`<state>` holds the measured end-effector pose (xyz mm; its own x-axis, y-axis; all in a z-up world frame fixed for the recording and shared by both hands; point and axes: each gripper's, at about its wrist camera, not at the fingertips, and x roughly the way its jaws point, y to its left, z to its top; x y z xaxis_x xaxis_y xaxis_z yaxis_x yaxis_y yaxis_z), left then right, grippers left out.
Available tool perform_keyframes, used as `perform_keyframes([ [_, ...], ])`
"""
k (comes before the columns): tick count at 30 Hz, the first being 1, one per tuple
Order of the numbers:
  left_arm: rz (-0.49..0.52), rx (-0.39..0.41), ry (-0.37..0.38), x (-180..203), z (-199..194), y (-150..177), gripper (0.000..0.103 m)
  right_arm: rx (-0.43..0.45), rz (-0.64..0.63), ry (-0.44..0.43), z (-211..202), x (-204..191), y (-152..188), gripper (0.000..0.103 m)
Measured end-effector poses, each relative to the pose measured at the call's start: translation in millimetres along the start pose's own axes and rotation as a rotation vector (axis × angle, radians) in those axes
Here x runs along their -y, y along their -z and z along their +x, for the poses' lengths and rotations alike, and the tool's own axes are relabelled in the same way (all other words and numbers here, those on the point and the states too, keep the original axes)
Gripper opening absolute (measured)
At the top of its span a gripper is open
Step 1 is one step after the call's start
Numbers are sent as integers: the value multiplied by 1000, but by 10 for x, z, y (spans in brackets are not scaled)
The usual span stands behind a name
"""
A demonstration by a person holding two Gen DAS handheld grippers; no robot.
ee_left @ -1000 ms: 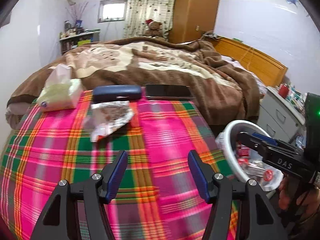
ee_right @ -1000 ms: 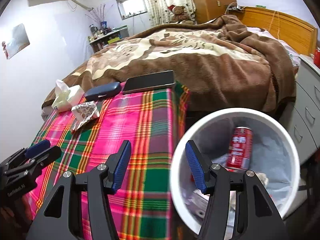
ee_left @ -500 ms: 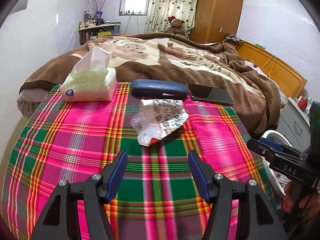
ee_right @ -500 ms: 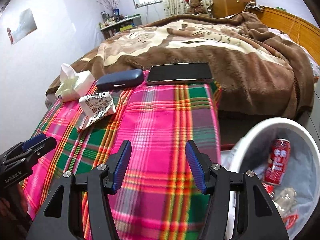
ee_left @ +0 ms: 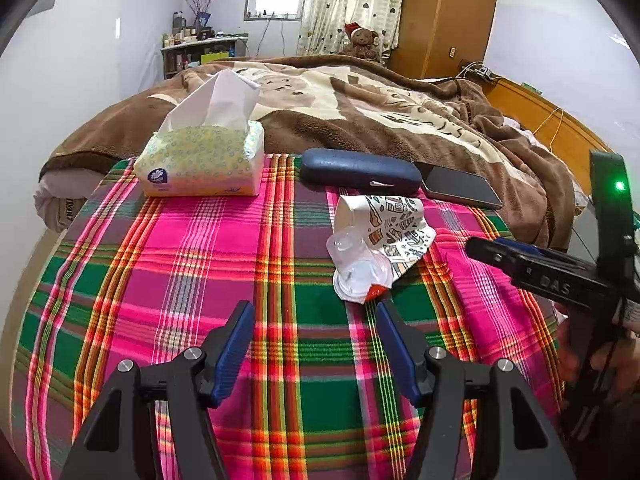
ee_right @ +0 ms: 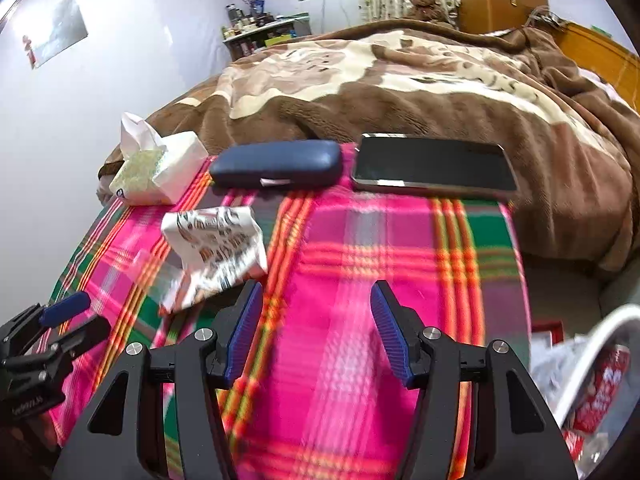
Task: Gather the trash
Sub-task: 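Move both grippers back toward the crumpled paper and plastic cup on the cloth, then grasp the crumpled patterned paper with the right gripper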
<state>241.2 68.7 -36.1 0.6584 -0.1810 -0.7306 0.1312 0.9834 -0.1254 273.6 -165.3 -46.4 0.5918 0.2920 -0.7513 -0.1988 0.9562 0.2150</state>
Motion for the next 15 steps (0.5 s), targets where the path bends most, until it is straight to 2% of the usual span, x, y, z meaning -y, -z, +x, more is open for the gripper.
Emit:
perform_keyframes([
  [7,9,-9,6,-45,90,-53,62,0,-16,-87,197,-94,-194,58],
  [9,9,-11,14,-45,101,-62,62,-33,-12,-141,325,-112,-257,58],
  [13,25,-22,24,-23,143,-58,62,-70,-32,-157,498,-169,-321,58],
  [15,18,-25,32,-36,170,-59,62,-105,-25,-198,566,-194,-308,58],
])
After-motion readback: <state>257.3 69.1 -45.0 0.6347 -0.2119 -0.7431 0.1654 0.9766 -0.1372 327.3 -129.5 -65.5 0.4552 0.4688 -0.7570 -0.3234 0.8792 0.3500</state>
